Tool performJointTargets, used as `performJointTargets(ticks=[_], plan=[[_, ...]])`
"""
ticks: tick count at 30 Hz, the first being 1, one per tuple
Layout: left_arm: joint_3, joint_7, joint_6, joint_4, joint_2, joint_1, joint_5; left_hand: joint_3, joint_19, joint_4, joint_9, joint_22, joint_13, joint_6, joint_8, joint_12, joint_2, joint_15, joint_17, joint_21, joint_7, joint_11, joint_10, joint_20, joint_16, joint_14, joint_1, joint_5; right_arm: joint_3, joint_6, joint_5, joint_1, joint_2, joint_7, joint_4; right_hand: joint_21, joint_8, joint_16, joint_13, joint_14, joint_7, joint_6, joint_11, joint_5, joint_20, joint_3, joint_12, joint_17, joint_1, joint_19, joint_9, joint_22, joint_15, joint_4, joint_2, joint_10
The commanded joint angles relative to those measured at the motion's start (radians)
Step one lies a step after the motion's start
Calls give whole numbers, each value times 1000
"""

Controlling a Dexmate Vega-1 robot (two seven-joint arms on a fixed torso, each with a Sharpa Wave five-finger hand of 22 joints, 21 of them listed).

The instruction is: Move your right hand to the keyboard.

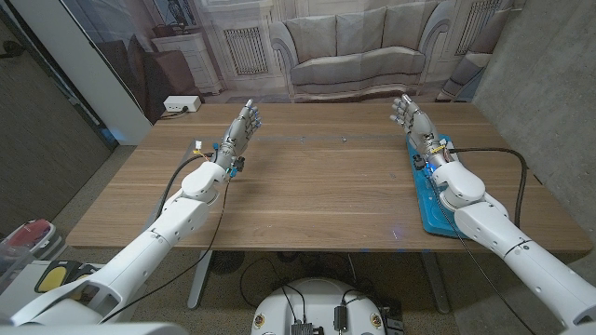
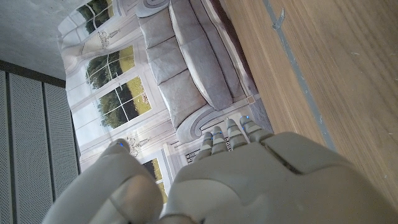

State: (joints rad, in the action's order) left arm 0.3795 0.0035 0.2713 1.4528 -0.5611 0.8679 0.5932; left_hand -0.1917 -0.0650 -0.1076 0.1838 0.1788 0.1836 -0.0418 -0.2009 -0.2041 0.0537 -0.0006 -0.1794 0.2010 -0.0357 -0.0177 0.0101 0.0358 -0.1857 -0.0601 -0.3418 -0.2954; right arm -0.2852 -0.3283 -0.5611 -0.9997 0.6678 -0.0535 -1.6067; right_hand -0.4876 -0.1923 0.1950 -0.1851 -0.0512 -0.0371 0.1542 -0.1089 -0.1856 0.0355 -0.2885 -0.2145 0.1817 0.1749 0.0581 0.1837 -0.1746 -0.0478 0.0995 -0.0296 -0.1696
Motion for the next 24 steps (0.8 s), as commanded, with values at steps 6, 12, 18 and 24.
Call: performJointTargets(ticks=[6,12,18,24], plan=[[-3,16,2,16,-6,7,-15,-2,0,6,2,2,4,4,-1,-6,1,2,-2,-1,0,-4,7,10,-4,5,-5,1,31,25,30,-32,41,-32,-42,5,-5,2,-3,-10,5,7,1,-4,1,2,-7,1,8,14,4,-2,1,5,-5,-7],[-1,15,-1,20,-8,7,-16,0,0,6,2,2,4,5,-1,-6,1,1,-2,-1,0,-6,9,9,-4,6,-6,1,38,26,50,-45,50,-51,-54,7,-5,2,-3,-11,8,8,2,-4,1,3,-8,1,9,17,4,-2,2,6,-6,-9],[-1,16,-9,26,-13,6,-18,1,-2,7,2,2,4,5,0,-6,1,0,-2,-1,1,-7,9,8,-4,8,-6,2,49,34,61,-60,61,-65,-72,10,-6,3,-3,-16,10,12,2,-4,0,4,-9,1,10,19,4,-2,3,7,-5,-15],[-3,14,-12,31,-18,5,-18,3,-2,7,2,2,4,6,0,-6,1,0,-2,-1,0,-6,11,8,-5,10,-7,3,63,44,72,-77,75,-79,-89,11,-6,3,-3,-18,13,14,4,-4,-1,5,-10,1,10,25,4,-2,3,7,-5,-18]])
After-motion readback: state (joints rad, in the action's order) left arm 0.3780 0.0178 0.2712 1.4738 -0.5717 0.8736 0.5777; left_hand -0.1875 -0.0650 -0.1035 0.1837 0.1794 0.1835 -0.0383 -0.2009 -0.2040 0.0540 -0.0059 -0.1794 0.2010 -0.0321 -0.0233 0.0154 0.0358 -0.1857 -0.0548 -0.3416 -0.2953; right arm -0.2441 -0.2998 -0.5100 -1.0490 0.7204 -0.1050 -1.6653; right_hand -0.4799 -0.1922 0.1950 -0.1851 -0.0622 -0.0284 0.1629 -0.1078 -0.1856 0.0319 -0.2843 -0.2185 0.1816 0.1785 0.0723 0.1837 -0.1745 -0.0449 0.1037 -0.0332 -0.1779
